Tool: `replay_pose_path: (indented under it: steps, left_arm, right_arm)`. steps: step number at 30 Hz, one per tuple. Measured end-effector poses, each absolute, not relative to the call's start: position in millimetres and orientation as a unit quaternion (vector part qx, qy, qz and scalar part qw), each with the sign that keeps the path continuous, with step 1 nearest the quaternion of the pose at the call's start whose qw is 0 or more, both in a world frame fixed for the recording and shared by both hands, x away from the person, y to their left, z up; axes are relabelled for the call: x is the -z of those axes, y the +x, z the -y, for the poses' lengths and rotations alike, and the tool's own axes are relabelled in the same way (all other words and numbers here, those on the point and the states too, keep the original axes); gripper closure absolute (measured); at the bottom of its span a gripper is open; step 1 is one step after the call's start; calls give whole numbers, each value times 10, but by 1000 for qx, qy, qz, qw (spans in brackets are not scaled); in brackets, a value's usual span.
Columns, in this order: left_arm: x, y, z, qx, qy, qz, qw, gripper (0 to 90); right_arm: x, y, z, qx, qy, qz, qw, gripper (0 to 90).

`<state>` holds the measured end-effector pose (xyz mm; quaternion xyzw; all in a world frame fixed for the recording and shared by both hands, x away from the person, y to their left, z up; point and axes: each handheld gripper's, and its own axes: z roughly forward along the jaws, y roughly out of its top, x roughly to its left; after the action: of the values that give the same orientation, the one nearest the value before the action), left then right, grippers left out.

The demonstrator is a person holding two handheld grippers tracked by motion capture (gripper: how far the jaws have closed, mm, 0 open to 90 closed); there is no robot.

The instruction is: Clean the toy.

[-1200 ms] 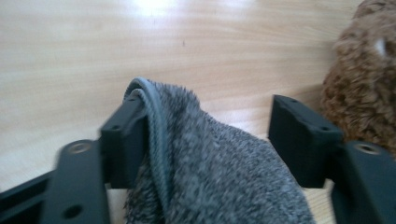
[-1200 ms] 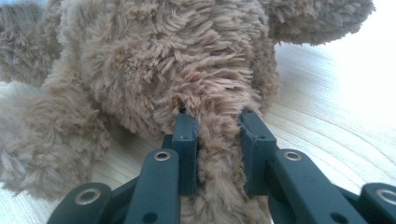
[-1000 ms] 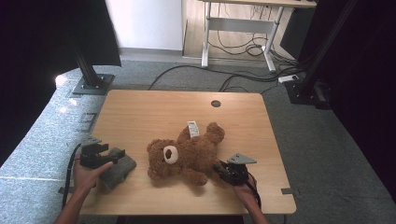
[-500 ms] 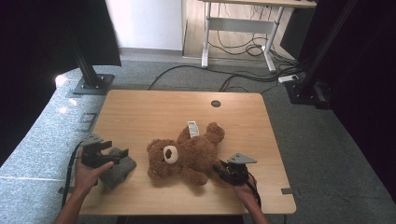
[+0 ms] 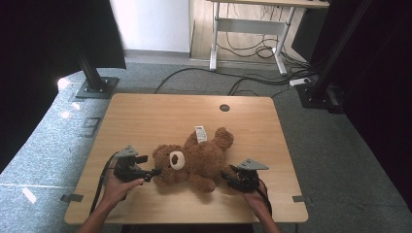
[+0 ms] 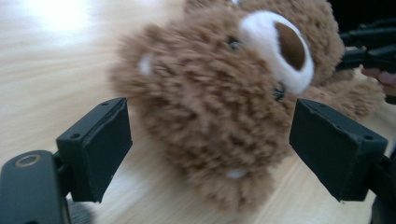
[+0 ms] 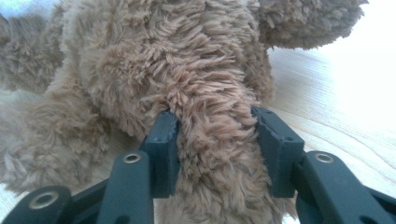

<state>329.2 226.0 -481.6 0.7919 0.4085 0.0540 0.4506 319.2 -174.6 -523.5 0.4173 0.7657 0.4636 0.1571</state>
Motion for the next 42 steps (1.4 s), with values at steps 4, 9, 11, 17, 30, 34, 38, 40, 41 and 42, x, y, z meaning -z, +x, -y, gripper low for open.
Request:
replay_pose_path:
  steps: [4, 9, 11, 17, 30, 34, 38, 40, 41, 42]
  left_arm:
    - [4905, 3301, -2110, -41, 806, -402, 433, 108]
    - [4994, 3312, -1981, -50, 816, -401, 414, 104]
    - [4997, 3315, -1967, -55, 816, -402, 412, 105]
    - [5026, 3378, -1882, -77, 820, -408, 393, 117]
    - [5050, 3635, -1745, -83, 818, -412, 392, 114]
    - [5048, 3718, -1698, -83, 819, -411, 392, 114]
    - [5044, 3863, -1631, -82, 821, -408, 391, 113]
    - [5046, 3909, -1602, -83, 821, -407, 391, 112]
    - [5045, 3927, -1591, -83, 822, -407, 390, 111]
    - [5046, 3942, -1580, -83, 822, -406, 390, 110]
  right_arm:
    - [5225, 3207, 1739, -465, 414, -767, 155, 513]
    - [5223, 3211, 1724, -464, 411, -770, 155, 510]
    - [5223, 3212, 1721, -464, 410, -770, 154, 509]
    - [5238, 3237, 1683, -462, 407, -772, 157, 511]
    - [5262, 3399, 1685, -452, 426, -763, 181, 529]
    - [5264, 3474, 1717, -449, 436, -757, 188, 530]
    - [5268, 3544, 1753, -448, 444, -751, 194, 529]
    - [5271, 3572, 1768, -448, 449, -748, 196, 529]
    - [5273, 3583, 1777, -449, 450, -746, 197, 529]
    - [5275, 3594, 1786, -449, 452, -745, 199, 528]
